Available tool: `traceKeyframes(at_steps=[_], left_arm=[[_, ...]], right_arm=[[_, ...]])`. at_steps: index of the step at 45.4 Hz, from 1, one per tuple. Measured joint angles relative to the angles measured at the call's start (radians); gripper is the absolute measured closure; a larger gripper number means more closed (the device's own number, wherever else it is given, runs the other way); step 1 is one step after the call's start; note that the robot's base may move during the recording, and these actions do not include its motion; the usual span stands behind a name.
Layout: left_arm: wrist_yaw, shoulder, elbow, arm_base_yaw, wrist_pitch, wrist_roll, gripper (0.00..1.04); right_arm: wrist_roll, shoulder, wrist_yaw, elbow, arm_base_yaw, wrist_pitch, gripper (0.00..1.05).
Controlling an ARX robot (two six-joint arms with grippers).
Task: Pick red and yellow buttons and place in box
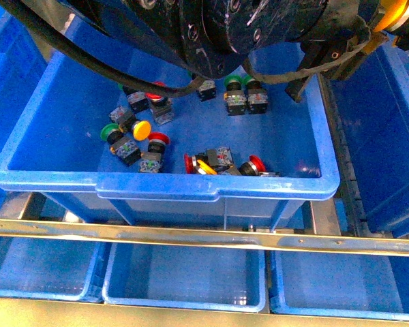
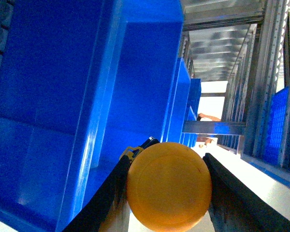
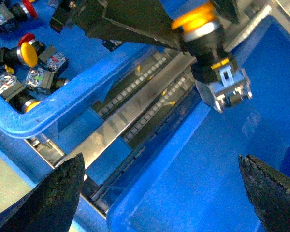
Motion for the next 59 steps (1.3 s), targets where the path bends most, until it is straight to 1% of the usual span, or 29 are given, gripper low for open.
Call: traceKeyframes(at_steps=[4,11,19,24,31,41,53,55,58,59], left_arm=[[0.000,0.000,0.000,-0.004,-0.001,0.000,0.69],[-0.005,0.000,0.000,-0.006,-0.001,0.000,0.69],[-0.008,0.000,0.000,-0.010,-0.001,0.000,0.69],[-0.008,0.000,0.000,-0.012,-0.001,0.001,0.69],[-0.011,0.000,0.000,-0.014,-0.001,0.001,0.70],[-0.016,0.000,0.000,-0.020,-0.001,0.001,0.70],[-0.024,0.000,-0.003,-0.023,0.000,0.001,0.70],[-0.026,0.000,-0.004,-0.023,0.000,0.001,0.70],[-0.026,0.000,-0.004,-0.023,0.000,0.001,0.70],[-0.026,0.000,-0.004,-0.023,0.000,0.001,0.70]], right_arm=[[-0.046,0.069,-0.009,0.016,0.018,0.060,0.07],[-0.085,0.144,-0.018,0.037,0.017,0.149,0.07],[-0.145,0.232,-0.019,0.067,-0.020,0.245,0.07],[-0.166,0.276,-0.029,0.092,-0.045,0.275,0.07],[-0.205,0.327,-0.032,0.120,-0.057,0.319,0.07],[-0.236,0.414,-0.032,0.168,-0.051,0.367,0.07],[-0.239,0.432,-0.031,0.188,-0.042,0.368,0.07],[-0.240,0.433,-0.028,0.190,-0.042,0.368,0.10],[-0.240,0.434,-0.027,0.194,-0.042,0.367,0.22],[-0.240,0.434,-0.027,0.194,-0.042,0.367,0.24]])
